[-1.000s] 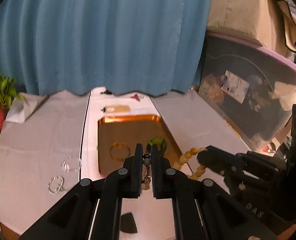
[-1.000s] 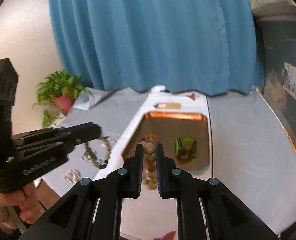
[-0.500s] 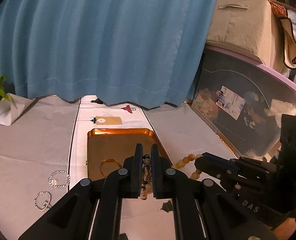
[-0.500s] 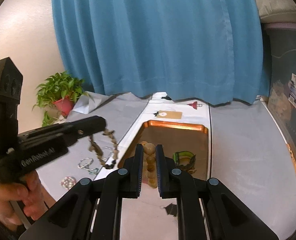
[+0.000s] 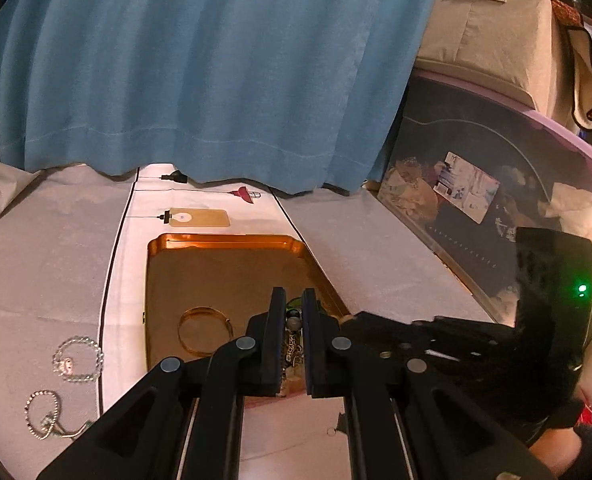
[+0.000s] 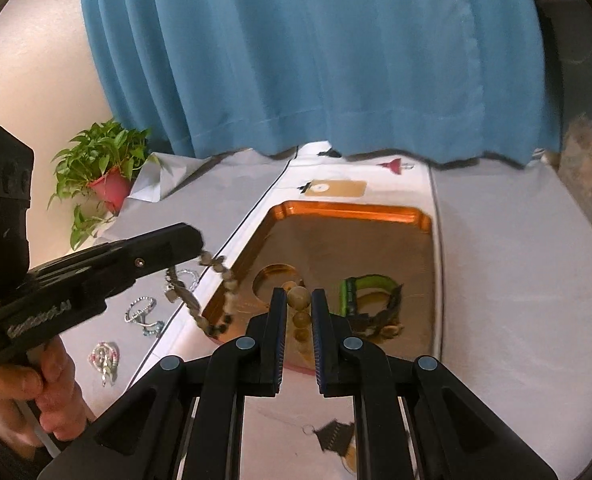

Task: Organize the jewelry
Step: 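Carry both bead bracelets over the orange tray with both grippers, then open both grippers to drop the bead bracelets into the tray, then move both grippers back to the jewelry lying on the table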

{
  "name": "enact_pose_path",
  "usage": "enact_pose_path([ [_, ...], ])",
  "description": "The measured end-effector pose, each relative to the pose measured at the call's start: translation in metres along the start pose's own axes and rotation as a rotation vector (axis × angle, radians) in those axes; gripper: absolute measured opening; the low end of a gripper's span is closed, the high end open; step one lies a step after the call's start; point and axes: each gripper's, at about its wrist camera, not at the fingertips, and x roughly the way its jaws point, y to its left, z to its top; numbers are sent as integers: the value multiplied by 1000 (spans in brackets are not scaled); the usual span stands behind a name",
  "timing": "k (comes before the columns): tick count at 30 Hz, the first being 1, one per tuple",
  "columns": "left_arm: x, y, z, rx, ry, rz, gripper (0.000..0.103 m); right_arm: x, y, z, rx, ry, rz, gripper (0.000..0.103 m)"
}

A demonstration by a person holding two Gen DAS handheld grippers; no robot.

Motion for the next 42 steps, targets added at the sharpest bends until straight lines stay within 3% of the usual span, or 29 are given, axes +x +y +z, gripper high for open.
enact_pose_path([
  [4, 18, 9, -6, -39, -5, -30, 6, 21, -9, -2, 48, 5, 23, 13],
  [9, 49, 27, -26, -84, 51, 5, 6, 47, -31, -15, 172, 15, 111, 13],
  [12, 77, 34, -42, -50, 164, 125, 6, 61, -40, -26, 174, 33, 102, 13],
  [17, 102, 49, -63, -40, 275, 220, 6, 86, -48, -33, 94, 120, 56, 13],
  [24, 115, 55, -55, -55, 277, 246, 6, 96, -42, -33, -2, 156, -23, 13],
  [31, 126, 44, -52, 16, 274, 301, 6, 101, -36, -28, -47, 140, -78, 14],
  [32, 125, 43, -51, 7, 279, 299, 11, 101, -36, -28, -43, 147, -88, 15],
  [35, 115, 40, -46, -53, 262, 276, 60, 95, -39, -28, -6, 149, -68, 22],
  [37, 101, 34, -41, -62, 222, 295, 62, 86, -41, -28, 11, 135, -75, 32],
  [41, 67, 27, -43, -64, 172, 275, 73, 57, -40, -32, 39, 96, -101, 65],
  [42, 56, 25, -46, -68, 165, 271, 73, 52, -38, -33, 43, 92, -104, 68],
])
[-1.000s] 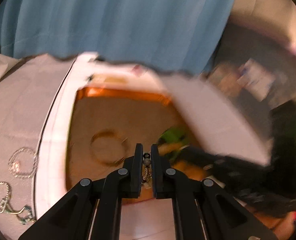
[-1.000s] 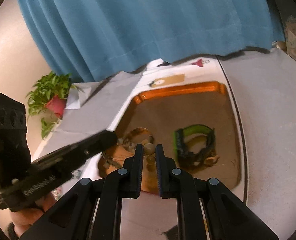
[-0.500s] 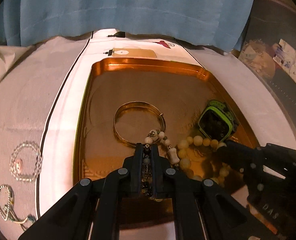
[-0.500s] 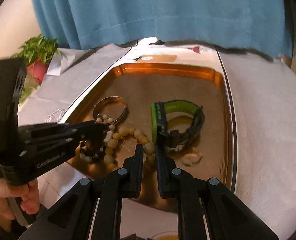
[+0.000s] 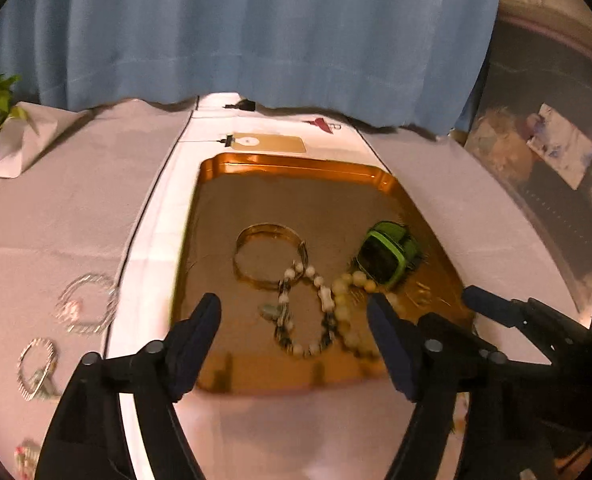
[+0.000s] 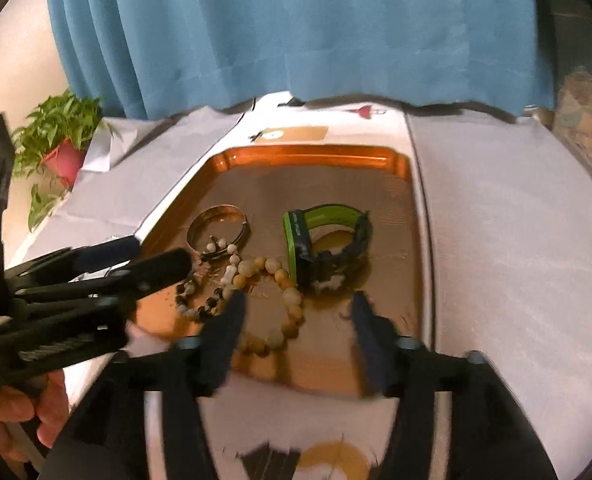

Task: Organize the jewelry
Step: 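Move both grippers back to the jewelry lying on the table, then grasp the pink-and-green bead bracelet with the left gripper while the right gripper grasps the pearl pendant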

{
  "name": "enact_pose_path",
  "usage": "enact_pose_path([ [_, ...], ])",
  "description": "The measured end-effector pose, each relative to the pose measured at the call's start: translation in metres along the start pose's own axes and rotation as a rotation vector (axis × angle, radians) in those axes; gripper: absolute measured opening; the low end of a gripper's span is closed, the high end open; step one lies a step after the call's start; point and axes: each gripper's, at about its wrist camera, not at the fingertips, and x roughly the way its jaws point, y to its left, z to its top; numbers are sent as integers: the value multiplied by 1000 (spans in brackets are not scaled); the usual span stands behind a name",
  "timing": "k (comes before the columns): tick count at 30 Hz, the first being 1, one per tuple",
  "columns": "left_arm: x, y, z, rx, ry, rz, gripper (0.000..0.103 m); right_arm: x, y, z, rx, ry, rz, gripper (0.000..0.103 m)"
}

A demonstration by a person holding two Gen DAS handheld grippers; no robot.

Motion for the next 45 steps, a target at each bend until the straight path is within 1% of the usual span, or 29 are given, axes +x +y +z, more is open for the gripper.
enact_pose_path([
  [2, -12, 0, -6, -8, 9, 0, 73, -18, 7, -9, 1, -1, -3, 75],
  [3, -21, 1, -10, -13, 13, -8, 73, -25, 10, -13, -3, 0, -2, 77],
  [4, -32, 1, -15, -13, 6, -17, 73, -36, 15, -20, -11, -2, -1, 79],
  [7, -57, 2, -30, -12, -15, -7, 73, -65, 31, -43, -31, -7, 12, 85],
  [11, -92, 15, -54, 7, -50, 8, 73, -100, 52, -74, -43, -13, 32, 86],
  [12, -102, 22, -59, 28, -66, 10, 74, -107, 56, -80, -48, -21, 32, 86],
  [14, -116, 38, -66, 49, -85, 52, 74, -121, 66, -91, -63, -40, 57, 87],
  [15, -126, 54, -71, 56, -90, 83, 74, -125, 70, -94, -71, -47, 72, 88],
  [17, -138, 78, -80, 50, -91, 120, 74, -137, 83, -102, -99, -58, 91, 91],
  [19, -152, 116, -91, 12, -79, 162, 74, -142, 94, -107, -123, -61, 90, 91],
  [20, -156, 127, -95, -5, -76, 169, 72, -143, 98, -109, -129, -64, 92, 91],
  [21, -163, 150, -101, -50, -72, 176, 71, -144, 103, -111, -133, -67, 100, 91],
  [22, -166, 161, -105, -75, -72, 176, 69, -143, 109, -112, -134, -66, 114, 91],
  [23, -169, 176, -109, -112, -70, 163, 62, -140, 115, -112, -134, -65, 128, 91],
  [24, -169, 193, -114, -154, -59, 140, 57, -135, 121, -111, -136, -62, 142, 91],
  [25, -167, 202, -117, -175, -47, 128, 47, -131, 126, -111, -141, -58, 159, 91],
  [26, -167, 206, -121, -185, -40, 123, 39, -124, 135, -110, -148, -52, 185, 90],
  [27, -163, 213, -123, -199, -28, 115, 35, -118, 141, -108, -151, -46, 202, 89],
  [28, -161, 217, -125, -206, -21, 105, 32, -109, 151, -107, -157, -28, 232, 82],
  [29, -158, 220, -128, -210, -11, 84, 29, -100, 158, -106, -160, -9, 255, 67],
  [30, -153, 221, -130, -203, 8, 59, 25, -90, 164, -105, -163, 15, 276, 59],
  [31, -150, 221, -132, -192, 20, 42, 24, -79, 174, -104, -167, 43, 299, 48],
  [32, -147, 219, -133, -178, 29, 25, 21, -71, 182, -103, -175, 59, 318, 43],
  [35, -140, 209, -134, -107, 44, 9, 21, -50, 212, -100, -229, 89, 364, 42],
  [38, -131, 202, -130, -43, 56, 57, 21, -34, 239, -97, -288, 110, 395, 41],
  [40, -125, 203, -128, -27, 63, 84, 21, -22, 252, -96, -313, 131, 407, 39],
  [43, -119, 212, -125, -32, 70, 52, 21, -1, 268, -97, -338, 171, 419, 30],
  [45, -113, 214, -124, -14, 88, 53, 22, 7, 274, -97, -355, 185, 418, 28],
])
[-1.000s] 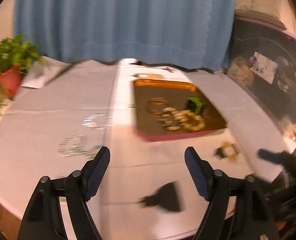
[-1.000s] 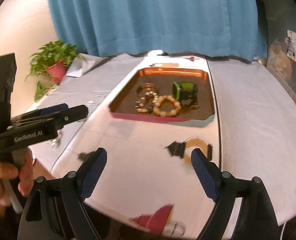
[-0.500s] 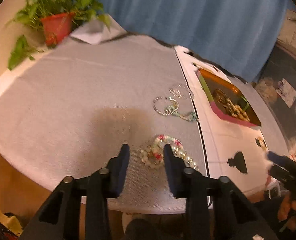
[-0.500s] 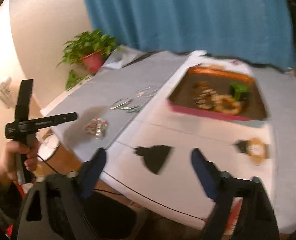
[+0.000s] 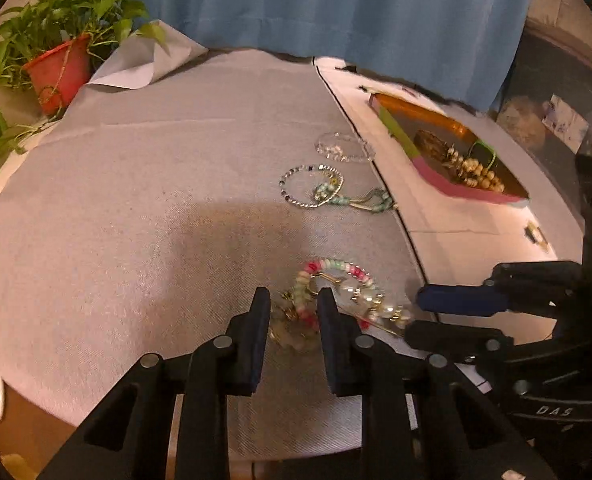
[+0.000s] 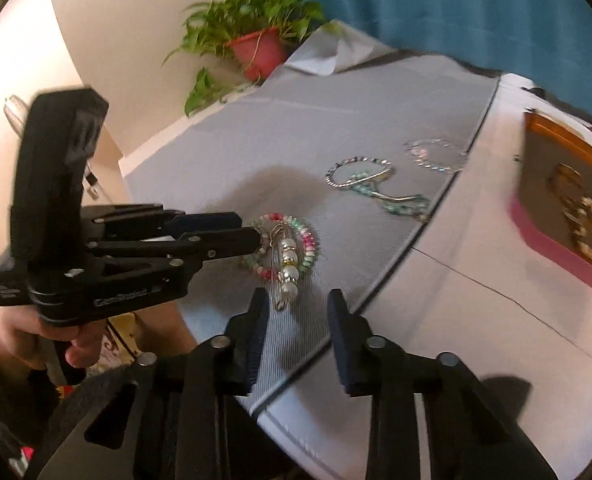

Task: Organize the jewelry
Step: 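Grasp the pink-and-green bead bracelet with the left gripper while the right gripper grasps the pearl pendant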

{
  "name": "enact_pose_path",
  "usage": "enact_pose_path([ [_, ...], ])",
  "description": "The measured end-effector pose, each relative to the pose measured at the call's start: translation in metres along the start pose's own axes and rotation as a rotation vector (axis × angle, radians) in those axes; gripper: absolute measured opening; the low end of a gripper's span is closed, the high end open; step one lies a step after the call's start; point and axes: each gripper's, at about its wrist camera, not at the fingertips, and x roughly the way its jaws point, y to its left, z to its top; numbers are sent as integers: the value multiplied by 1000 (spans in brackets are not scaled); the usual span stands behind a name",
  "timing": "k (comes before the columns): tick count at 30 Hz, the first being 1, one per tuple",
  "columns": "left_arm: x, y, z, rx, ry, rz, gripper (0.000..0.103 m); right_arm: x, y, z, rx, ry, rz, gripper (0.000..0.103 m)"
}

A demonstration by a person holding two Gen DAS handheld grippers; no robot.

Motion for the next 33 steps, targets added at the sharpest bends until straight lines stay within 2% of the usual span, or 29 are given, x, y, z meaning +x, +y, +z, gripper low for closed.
enact_pose_path([
  [1, 2, 1, 1, 11, 3, -5, 22, 6, 1, 1, -6, 11, 1, 27],
  [3, 5, 1, 4, 20, 3, -21, 13, 8, 2, 3, -15, 1, -7, 24],
  [4, 7, -1, 6, 26, 7, -24, 12, 9, 4, 5, -24, 4, -21, 15],
  [5, 7, -3, 9, 33, 8, -18, 11, 10, 5, 5, -35, 5, -40, 12],
  [7, 8, -6, 15, 25, 0, 1, 10, 5, 4, 4, -47, 0, -55, 12],
  [11, -1, -11, 30, -32, -43, -74, 10, -20, -19, -2, 26, -36, -109, 12],
  [16, -12, -44, 43, -5, -92, -150, 10, -68, -62, -26, 117, -76, -210, 12],
  [20, 0, -75, 39, 24, -60, -197, 10, -87, -91, -48, 171, -51, -274, 12],
  [21, 10, -84, 35, 32, -27, -210, 10, -90, -95, -51, 181, -48, -281, 12],
  [24, 25, -105, 31, 95, 30, -169, 11, -96, -100, -59, 184, -46, -277, 12],
  [27, 27, -108, 36, 99, 23, -151, 11, -96, -98, -57, 159, -50, -282, 12],
  [31, 41, -110, 36, 128, 78, -125, 13, -89, -99, -49, 124, -50, -287, 13],
  [33, 48, -109, 34, 131, 107, -103, 21, -87, -101, -46, 128, -50, -275, 13],
])
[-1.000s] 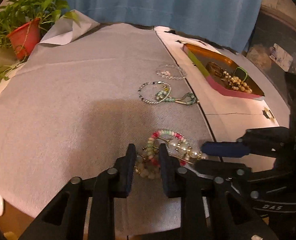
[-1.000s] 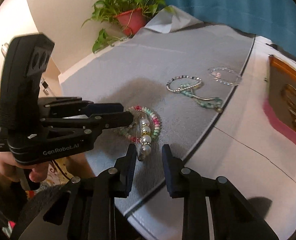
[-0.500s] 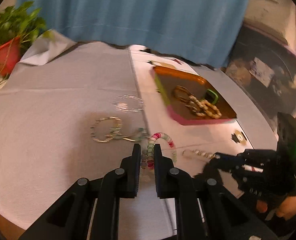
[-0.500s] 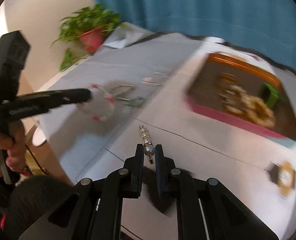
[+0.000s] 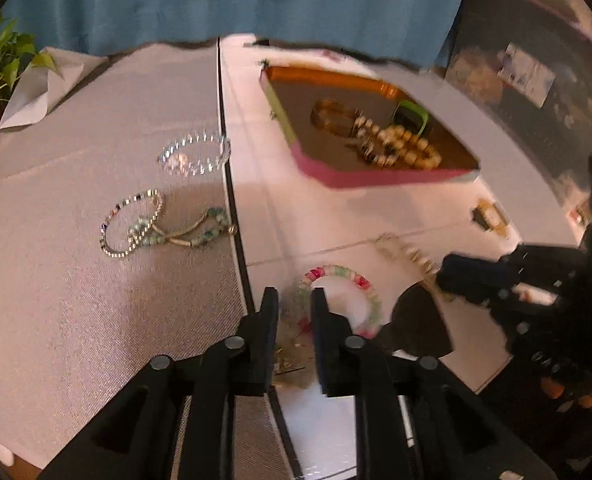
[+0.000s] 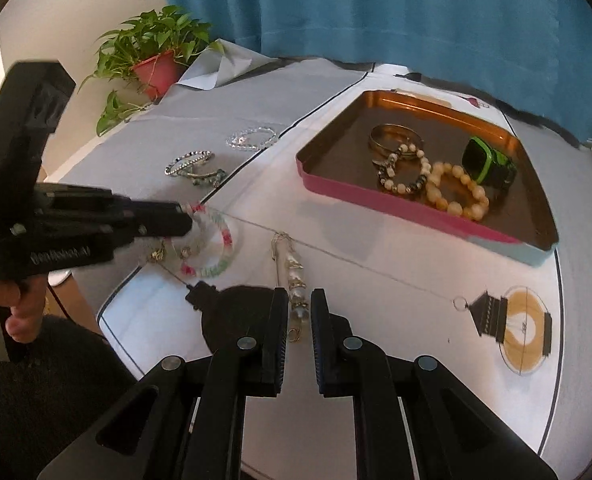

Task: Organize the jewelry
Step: 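Grasp the pink-and-green bead bracelet with the left gripper while the right gripper grasps the pearl pendant, then carry the bead bracelet and pearl pendant over the orange tray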

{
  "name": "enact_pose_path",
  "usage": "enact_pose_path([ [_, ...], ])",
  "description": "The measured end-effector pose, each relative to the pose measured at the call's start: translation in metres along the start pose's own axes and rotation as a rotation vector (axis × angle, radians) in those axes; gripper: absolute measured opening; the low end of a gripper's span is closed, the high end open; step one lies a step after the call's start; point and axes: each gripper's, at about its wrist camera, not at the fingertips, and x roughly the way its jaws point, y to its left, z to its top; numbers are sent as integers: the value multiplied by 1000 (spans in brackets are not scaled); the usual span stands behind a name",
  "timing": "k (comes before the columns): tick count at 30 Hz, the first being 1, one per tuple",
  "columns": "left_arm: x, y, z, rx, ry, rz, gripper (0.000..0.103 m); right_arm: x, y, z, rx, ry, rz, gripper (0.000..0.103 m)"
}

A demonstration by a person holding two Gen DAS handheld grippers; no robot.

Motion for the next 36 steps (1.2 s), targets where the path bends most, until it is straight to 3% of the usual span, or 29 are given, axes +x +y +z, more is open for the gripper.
enact_pose_path([
  [6, -12, -2, -2, 11, -29, 17, 23, 7, -3, 2, 3, 11, 5, 13],
  [10, -13, -24, 3, 142, -43, 55, 23, 10, -2, -1, -4, 3, 8, 13],
  [14, 13, -44, 7, 290, 25, 114, 24, 12, -4, -1, 1, 3, 22, 13],
  [16, 15, -45, 9, 313, 19, 107, 17, 13, -5, 0, 3, 4, 24, 13],
  [19, 16, -39, 14, 281, 41, 53, 6, 14, -6, 1, -2, 9, 24, 13],
  [23, 16, -26, 19, 144, 33, -9, 5, 16, -7, 5, 2, 12, 27, 12],
  [28, -11, -13, 34, -46, -43, -110, 5, 1, -24, 8, 122, -33, 60, 11],
  [32, -37, -27, 48, -50, -103, -98, 5, -24, -28, 15, 137, -63, 3, 11],
  [36, -68, -43, 62, -86, -190, -19, 5, -56, -33, 25, 156, -113, -36, 11],
])
